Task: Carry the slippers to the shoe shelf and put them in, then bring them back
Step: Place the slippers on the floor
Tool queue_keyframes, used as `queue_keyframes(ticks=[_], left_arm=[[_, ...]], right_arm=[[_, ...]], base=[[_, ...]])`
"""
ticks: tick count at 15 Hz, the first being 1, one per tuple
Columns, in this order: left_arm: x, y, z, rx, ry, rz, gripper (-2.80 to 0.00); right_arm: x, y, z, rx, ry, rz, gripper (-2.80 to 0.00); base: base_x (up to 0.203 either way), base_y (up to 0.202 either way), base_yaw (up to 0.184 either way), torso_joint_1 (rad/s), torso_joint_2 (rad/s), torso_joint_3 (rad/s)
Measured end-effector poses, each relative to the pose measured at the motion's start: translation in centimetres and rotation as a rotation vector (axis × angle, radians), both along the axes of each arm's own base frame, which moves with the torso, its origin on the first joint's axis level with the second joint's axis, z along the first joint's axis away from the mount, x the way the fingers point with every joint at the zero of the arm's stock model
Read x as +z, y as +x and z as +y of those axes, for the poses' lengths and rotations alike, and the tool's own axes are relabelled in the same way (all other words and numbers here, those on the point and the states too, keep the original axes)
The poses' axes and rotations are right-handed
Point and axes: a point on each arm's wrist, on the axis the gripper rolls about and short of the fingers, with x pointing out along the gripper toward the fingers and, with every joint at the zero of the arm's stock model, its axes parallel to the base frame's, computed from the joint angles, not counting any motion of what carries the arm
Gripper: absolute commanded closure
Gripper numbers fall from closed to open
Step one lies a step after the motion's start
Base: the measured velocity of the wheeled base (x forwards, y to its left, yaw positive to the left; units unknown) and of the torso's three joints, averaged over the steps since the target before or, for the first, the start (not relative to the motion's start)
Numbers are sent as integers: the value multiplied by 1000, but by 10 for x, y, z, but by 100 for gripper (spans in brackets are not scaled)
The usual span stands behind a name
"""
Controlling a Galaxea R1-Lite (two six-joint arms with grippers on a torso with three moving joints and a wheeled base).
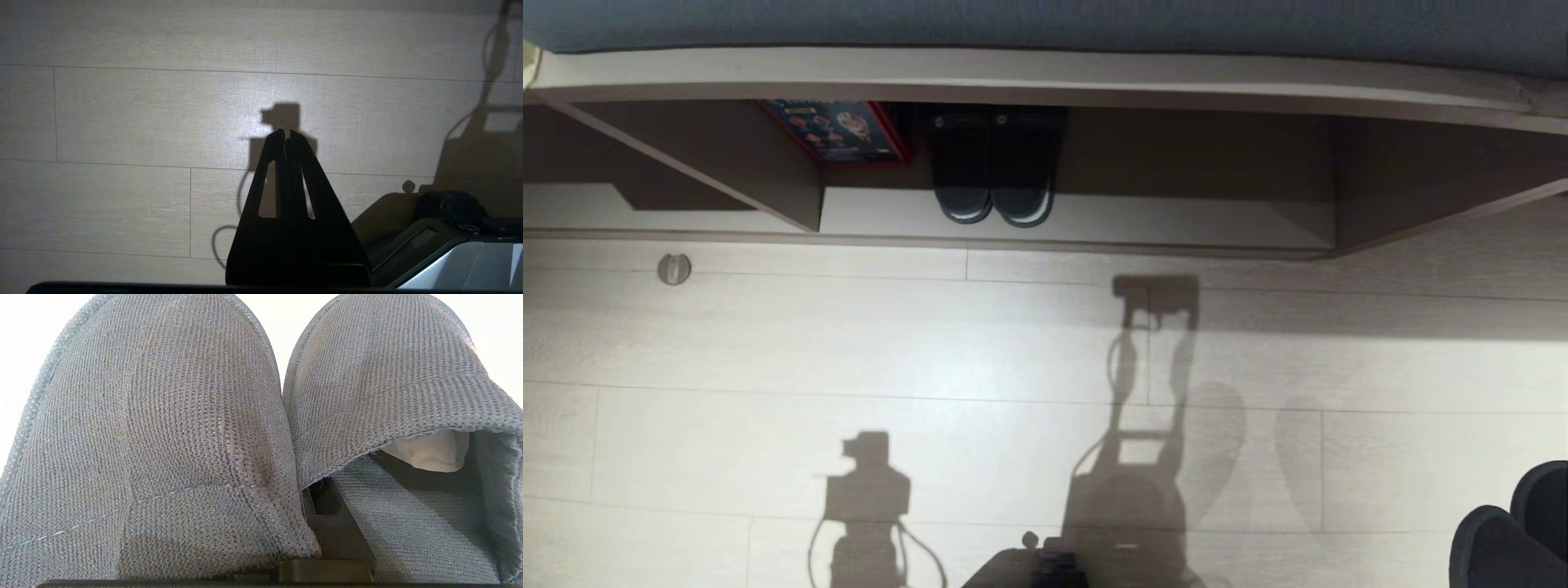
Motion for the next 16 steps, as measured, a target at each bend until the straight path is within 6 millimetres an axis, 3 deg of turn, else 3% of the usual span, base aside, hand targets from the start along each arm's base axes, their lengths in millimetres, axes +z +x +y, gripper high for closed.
queue_keyframes(ticks=[16], left_arm=[[0,0,0,-1,0,0,0]], right_arm=[[0,0,0,1,0,2,0]], base=[[0,0,0,3,2,202]])
